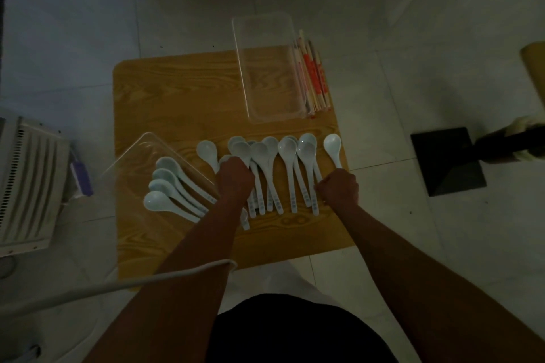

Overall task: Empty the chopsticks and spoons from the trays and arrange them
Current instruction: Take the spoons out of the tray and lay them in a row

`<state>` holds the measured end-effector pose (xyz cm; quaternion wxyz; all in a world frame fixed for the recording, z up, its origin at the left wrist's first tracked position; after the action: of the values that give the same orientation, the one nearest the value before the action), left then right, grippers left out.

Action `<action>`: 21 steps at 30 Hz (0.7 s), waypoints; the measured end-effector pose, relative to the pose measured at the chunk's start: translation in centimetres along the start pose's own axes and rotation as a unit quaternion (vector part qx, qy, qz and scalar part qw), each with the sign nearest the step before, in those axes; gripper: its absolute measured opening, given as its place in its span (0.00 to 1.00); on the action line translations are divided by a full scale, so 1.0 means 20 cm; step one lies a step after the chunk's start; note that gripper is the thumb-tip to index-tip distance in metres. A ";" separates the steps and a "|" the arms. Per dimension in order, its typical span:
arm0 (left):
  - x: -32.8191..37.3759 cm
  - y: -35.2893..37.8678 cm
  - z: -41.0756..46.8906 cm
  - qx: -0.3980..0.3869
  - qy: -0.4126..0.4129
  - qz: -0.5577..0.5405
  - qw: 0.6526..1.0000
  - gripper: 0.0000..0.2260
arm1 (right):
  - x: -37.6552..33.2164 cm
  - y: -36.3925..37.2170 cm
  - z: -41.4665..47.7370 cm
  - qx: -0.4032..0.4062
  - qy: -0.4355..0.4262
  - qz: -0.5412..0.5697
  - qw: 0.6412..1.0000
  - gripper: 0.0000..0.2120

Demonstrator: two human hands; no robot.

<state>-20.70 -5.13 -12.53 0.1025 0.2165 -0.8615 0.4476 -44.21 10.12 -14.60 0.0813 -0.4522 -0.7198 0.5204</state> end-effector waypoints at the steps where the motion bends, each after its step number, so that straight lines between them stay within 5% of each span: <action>1: -0.01 -0.01 0.00 -0.004 -0.001 -0.001 1.000 0.08 | -0.02 -0.01 0.00 0.004 -0.001 -0.002 1.000 0.14; 9: -0.22 -0.40 -0.01 0.055 -0.079 -0.038 0.995 0.08 | -0.52 0.03 -0.02 -0.011 -0.083 0.046 0.995 0.11; 14: -0.60 -0.62 -0.01 0.082 -0.127 -0.086 0.985 0.08 | -1.04 0.17 -0.17 0.015 -0.218 0.027 0.975 0.14; 21: -0.91 -0.59 -0.02 0.004 -0.080 -0.042 0.996 0.12 | -1.24 0.51 -0.35 -0.049 -0.245 -0.018 0.968 0.13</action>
<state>0.95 -5.64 -10.52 0.0508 0.2884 -0.8553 0.4274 -19.96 -3.00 -11.15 -0.1105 -0.3019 -0.7502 0.5778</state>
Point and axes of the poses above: each hand's wrist, its own z-axis towards the middle knuckle, its own y-axis out of the palm, x = y × z, the point moved 8 cm from there along z, towards the middle knuckle, and after that the axes turned 14 degrees about -y, right-handed, at the moved point
